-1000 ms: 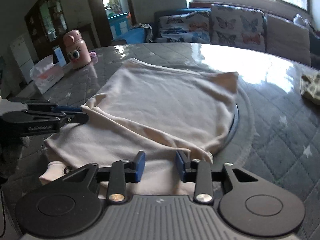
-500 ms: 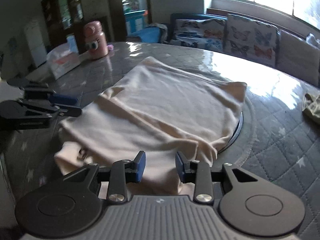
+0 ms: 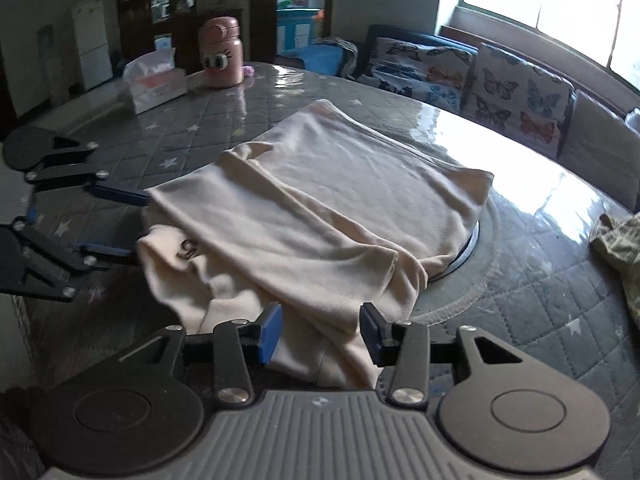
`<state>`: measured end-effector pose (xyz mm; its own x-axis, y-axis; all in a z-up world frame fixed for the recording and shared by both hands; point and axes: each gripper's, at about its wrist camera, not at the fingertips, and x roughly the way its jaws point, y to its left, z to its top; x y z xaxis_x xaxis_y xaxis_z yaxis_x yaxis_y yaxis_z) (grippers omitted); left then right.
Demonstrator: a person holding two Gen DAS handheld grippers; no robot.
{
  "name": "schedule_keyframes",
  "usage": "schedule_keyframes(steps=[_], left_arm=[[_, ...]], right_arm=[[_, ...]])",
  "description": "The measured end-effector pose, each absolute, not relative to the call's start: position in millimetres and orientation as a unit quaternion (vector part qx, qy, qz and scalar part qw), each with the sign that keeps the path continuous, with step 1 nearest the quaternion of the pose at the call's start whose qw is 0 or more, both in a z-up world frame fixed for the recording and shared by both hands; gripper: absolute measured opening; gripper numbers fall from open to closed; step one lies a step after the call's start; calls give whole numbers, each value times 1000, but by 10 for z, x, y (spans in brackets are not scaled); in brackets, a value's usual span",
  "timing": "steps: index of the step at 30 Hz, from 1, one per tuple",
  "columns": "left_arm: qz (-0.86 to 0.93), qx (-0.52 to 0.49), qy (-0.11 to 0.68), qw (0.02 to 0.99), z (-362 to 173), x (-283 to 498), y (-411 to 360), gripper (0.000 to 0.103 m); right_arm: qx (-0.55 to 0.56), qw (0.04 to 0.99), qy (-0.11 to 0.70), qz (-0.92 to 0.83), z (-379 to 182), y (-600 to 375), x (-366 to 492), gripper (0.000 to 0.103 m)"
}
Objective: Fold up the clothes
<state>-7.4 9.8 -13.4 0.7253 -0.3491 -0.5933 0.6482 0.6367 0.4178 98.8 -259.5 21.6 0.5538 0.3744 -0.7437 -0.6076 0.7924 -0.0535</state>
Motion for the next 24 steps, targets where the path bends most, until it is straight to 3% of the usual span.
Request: schedule_keyframes(steps=[1,4,6,16,19,21,24], left_arm=[[-289,316,234,873,-143,-72,79,47],[-295,309,233,874,-154,-47,48,27],[-292,301,232,878,-138,-13,46,12],[-276,209,237,908,211,407,118,9],[-273,201,237,910,239,476,110,9],[-273,196,241,910,235,490,124,9],[-275,195,246,909,200,463,155,13]], right_arm=[[-161,866,374,290,233,-2578,950,53],[-177,861,361,311,260,-2529,851,57],[-188,857,353,326,269,-2494,797,66],[-242,850,315,345,136,-2290,716,67],[-221,857,322,335,72,-2284,859,57],[-198,860,336,331,36,-2311,960,38],[-160,861,355,328,27,-2386,1068,20]])
